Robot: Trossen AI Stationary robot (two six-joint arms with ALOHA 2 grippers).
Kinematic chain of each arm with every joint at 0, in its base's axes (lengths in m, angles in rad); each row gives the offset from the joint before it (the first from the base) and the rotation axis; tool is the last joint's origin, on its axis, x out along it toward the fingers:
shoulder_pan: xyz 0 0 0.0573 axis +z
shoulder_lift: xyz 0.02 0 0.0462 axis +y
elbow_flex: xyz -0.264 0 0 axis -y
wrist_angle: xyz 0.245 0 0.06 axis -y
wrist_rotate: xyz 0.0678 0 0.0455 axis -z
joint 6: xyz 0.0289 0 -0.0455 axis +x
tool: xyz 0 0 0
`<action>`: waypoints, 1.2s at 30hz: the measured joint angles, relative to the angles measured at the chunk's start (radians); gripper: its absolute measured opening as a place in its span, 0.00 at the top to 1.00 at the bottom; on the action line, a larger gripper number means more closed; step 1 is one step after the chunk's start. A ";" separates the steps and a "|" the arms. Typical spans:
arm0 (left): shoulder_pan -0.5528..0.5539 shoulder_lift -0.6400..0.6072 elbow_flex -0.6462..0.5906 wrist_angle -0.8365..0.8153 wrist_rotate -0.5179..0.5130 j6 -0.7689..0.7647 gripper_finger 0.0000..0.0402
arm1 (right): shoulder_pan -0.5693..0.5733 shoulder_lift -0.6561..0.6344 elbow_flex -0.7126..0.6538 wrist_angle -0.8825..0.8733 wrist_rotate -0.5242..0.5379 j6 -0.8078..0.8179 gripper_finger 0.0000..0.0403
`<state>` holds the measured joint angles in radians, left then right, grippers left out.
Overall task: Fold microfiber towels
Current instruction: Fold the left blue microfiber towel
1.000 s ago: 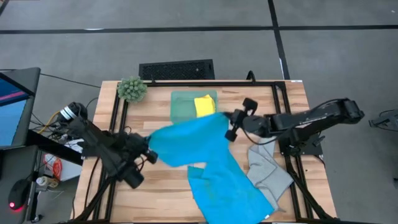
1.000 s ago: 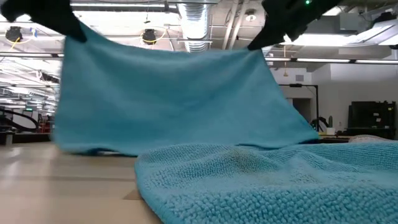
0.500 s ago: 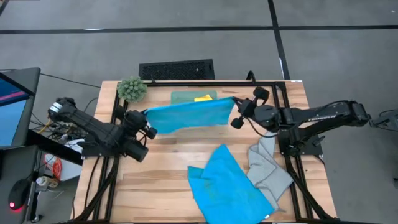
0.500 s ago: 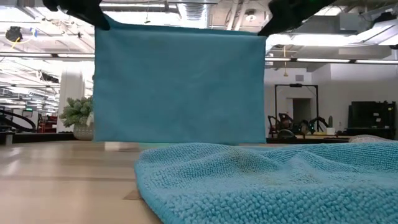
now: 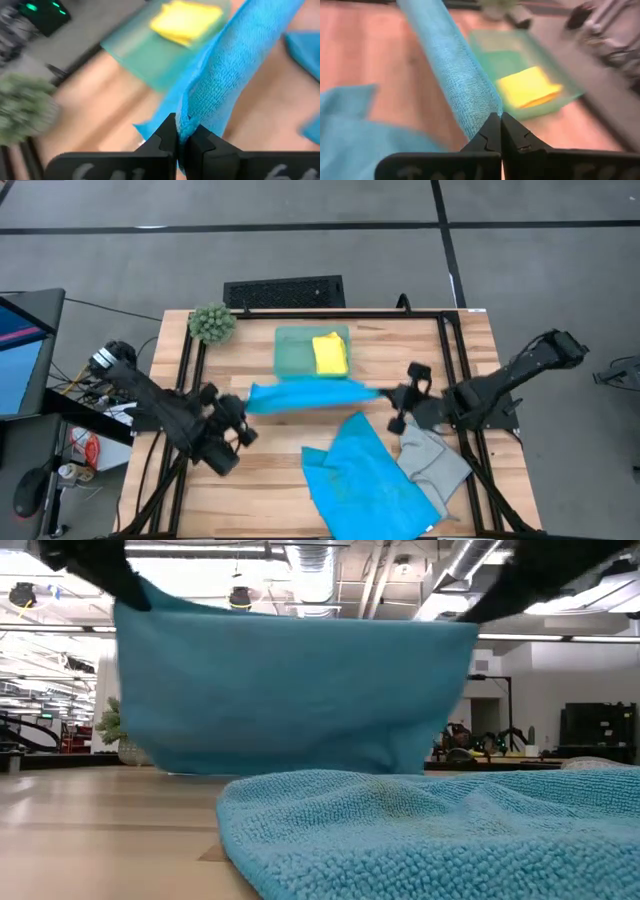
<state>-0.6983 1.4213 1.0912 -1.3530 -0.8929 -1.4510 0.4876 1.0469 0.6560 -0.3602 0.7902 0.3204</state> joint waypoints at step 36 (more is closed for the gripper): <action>0.081 0.311 -0.001 0.060 0.186 -0.062 1.00 | -0.250 0.302 -0.089 0.157 -0.089 0.081 0.97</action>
<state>-0.6170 1.7321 1.0904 -1.2930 -0.7072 -1.5129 0.2374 1.3487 0.5671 -0.2034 0.7015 0.4018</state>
